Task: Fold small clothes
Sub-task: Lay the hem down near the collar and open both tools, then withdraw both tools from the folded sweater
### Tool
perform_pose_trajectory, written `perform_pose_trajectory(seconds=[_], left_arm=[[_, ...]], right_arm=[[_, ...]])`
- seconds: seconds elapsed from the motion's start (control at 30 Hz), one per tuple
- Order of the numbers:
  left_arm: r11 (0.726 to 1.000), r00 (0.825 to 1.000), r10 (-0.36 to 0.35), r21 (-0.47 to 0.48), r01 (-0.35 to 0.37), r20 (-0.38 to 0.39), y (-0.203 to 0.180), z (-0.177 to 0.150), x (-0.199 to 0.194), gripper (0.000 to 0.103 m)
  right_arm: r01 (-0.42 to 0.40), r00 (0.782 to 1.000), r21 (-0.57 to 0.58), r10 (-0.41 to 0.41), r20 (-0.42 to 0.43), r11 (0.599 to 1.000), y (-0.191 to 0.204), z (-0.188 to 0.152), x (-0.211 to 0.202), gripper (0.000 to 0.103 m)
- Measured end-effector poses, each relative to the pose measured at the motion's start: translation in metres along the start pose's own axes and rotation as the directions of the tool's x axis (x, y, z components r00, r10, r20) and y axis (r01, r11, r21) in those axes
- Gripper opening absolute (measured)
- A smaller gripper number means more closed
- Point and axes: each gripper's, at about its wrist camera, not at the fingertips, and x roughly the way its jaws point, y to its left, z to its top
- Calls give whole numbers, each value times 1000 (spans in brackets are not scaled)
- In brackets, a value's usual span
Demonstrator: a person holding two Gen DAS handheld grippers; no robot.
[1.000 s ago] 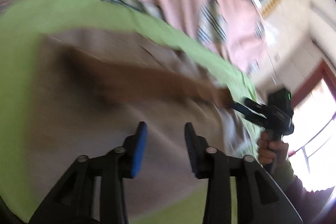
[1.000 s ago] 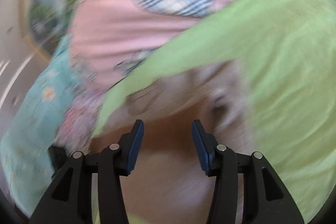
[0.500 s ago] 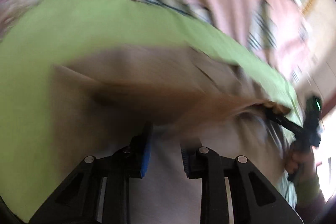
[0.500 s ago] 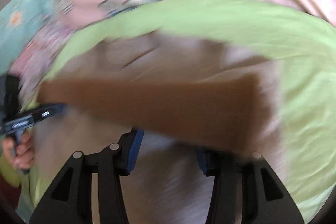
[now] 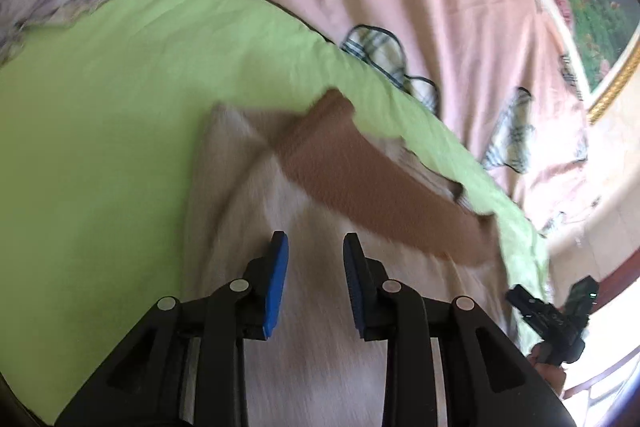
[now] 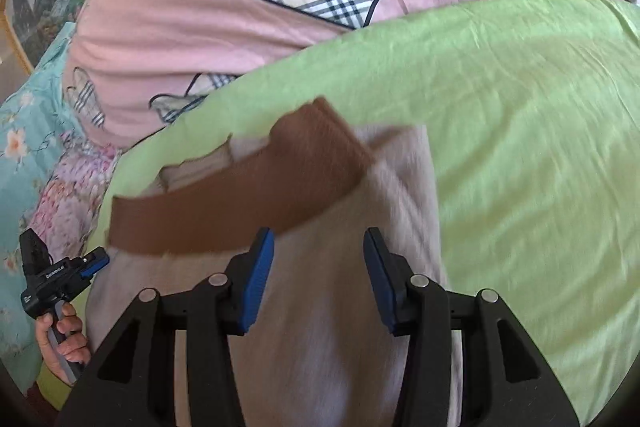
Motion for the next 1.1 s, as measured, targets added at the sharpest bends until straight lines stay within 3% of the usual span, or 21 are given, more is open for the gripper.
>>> perform_pose_trajectory(seconds=[0.2,0.57,0.7,0.97,1.1], left_arm=[[998,998,-65,-20,65,-21,-6,-59,-49,35],[996,991,-84,-17,83,-101,-16,-146,-87,42],[994,990,-91,-65,84,-108,-7,-162,-94,47],[990,992,-90,-120,78,-93,1,-164,-94,52],[982,992,-104,-164,90,-76,5,-161,-88,60]], right_arm=[[-60,998,40,61,-13,997,15,-49,-32,48],[-128,991,118,133,-32,985,31,-120,-66,48],[-138,989,125,143,-32,983,36,-137,-76,50],[-157,986,109,163,-47,982,51,-157,-86,53],[-167,984,102,173,-51,981,56,-160,-87,53]])
